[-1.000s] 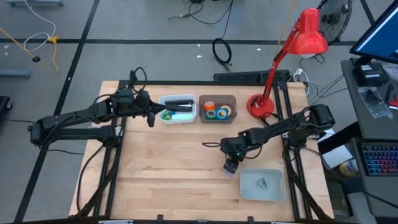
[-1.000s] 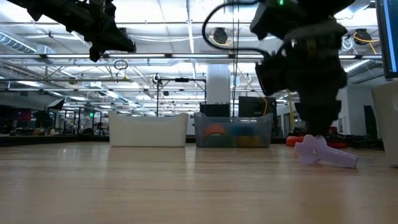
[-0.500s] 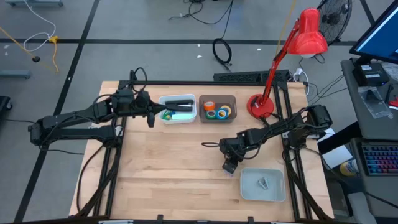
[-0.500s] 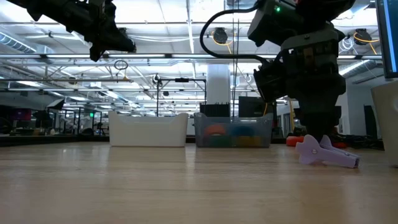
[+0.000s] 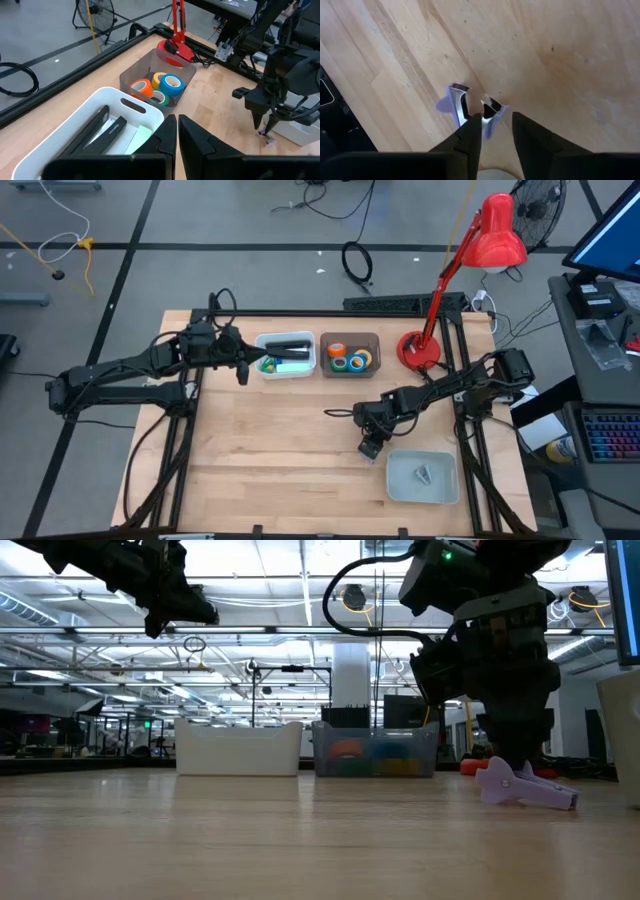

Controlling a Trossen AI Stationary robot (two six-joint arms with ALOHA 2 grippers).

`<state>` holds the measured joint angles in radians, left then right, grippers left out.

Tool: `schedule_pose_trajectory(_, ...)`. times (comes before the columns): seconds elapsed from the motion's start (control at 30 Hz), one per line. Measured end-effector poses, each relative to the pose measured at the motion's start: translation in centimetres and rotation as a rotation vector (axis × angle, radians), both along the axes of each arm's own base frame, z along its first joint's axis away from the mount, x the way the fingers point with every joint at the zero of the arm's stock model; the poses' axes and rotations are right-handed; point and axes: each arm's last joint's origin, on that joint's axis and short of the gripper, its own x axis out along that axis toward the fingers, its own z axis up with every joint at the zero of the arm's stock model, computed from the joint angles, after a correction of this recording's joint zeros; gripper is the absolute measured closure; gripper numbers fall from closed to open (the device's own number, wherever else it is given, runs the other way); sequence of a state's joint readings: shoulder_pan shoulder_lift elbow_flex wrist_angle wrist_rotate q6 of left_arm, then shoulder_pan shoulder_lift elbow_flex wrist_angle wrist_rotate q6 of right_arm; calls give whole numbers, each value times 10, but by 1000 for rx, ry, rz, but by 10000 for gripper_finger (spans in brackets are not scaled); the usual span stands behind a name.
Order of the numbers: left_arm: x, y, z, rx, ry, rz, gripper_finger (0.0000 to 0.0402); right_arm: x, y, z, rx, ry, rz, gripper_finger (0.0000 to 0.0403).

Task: Pick and place Stapler, Stapler remover, tape
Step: Put the purple staple remover into the gray bin

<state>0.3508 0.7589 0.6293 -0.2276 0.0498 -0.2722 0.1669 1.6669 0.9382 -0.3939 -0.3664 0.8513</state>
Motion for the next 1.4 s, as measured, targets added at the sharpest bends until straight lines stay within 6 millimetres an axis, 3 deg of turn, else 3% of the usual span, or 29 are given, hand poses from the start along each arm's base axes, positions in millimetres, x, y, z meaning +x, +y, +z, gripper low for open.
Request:
schedule_pose_trajectory(0.37,0,0,0,0,0,0,382,0,0,1,-9,-20,35,393)
schedule_pose_trajectory(0.87,0,0,0,0,0,0,382,4,-9,8,-40,-84,-1,402)
schedule_pose_trajectory(1.0,0,0,0,0,0,0,382,3,-15,27,-33,-178,-24,402)
schedule_pose_trajectory(1.2,0,0,0,-1,-1,1,382,-3,-21,72,-35,-427,-33,402)
schedule_pose_trajectory(1.4,1,-2,1,27,-9,-41,382,-30,-17,114,-94,-575,-50,402)
